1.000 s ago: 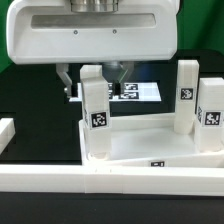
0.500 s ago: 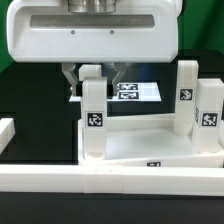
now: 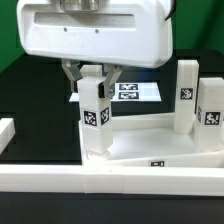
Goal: Assemble desk
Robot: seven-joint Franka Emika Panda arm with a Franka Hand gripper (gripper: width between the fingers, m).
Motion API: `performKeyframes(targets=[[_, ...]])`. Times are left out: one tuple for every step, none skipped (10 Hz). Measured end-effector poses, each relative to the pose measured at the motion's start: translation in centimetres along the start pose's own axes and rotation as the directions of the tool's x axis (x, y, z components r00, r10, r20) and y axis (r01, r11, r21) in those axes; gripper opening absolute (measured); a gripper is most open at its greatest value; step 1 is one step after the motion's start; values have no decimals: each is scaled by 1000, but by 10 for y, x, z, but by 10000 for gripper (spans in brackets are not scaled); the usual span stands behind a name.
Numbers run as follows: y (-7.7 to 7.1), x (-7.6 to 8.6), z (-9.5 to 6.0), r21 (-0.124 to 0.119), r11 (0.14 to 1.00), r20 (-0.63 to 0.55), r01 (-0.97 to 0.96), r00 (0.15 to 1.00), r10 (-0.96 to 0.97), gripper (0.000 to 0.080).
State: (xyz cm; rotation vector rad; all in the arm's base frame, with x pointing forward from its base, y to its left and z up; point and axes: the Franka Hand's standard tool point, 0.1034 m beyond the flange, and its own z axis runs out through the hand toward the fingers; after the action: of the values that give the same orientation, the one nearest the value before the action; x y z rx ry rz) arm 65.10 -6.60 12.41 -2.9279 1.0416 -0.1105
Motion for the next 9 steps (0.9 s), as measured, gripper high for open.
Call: performKeyframes(targets=[[2, 0, 0, 4, 994, 3, -113, 994, 113, 289], [3, 0, 1, 5, 980, 6, -201, 980, 201, 289], [4, 0, 3, 6, 949, 11, -314, 949, 314, 290], [4, 0, 4, 3, 919, 12, -393, 919, 393, 290], [4, 0, 4, 2, 888, 13, -460, 888, 460, 290], [4, -1, 4, -4, 814, 17, -581, 814, 581, 290], [4, -1, 4, -4, 803, 17, -596, 803, 596, 290], [4, -2, 5, -5, 798, 17, -603, 798, 603, 290], [4, -2, 5, -5, 812, 17, -584, 812, 584, 373]])
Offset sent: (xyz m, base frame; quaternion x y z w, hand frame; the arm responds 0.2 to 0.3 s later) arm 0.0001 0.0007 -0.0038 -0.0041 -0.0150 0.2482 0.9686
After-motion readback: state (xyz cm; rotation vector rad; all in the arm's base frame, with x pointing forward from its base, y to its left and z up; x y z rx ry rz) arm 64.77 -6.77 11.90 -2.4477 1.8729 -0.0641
